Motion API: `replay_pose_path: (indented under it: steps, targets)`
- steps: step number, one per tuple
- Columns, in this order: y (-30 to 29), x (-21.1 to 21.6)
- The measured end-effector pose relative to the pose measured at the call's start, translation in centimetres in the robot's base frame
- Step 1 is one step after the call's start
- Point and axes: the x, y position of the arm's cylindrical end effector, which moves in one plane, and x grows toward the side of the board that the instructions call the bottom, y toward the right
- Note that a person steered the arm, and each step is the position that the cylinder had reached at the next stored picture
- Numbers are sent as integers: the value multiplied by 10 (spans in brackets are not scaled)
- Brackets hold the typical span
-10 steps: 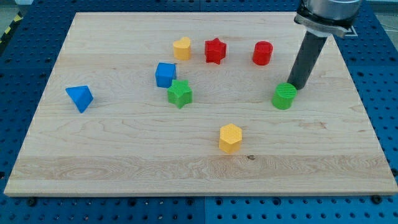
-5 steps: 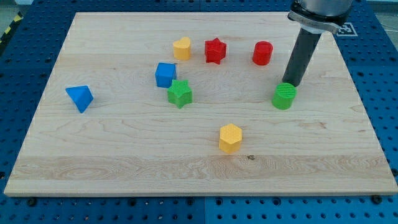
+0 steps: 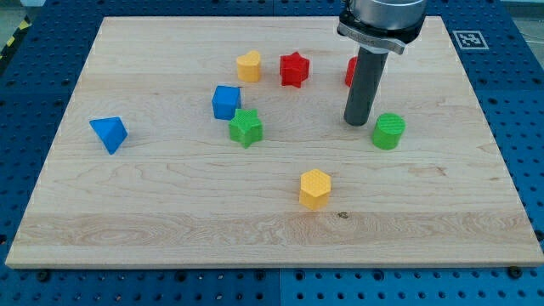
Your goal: Push the green circle towards the top right of the yellow hexagon
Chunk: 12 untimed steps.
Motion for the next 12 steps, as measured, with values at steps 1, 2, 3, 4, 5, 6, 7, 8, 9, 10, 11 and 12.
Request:
replay_pose_path:
  steps: [1,2,3,4,5,6,7,8,9,10,11,12]
  targets:
    - [17,-4]
    - [33,-10]
    - [45,-11]
    - [56,-14]
    - [58,-7]
    - [58,16]
    - [57,41]
    - [52,64]
    - [50,70]
    - [50,70]
    - [50,72]
    - [50,71]
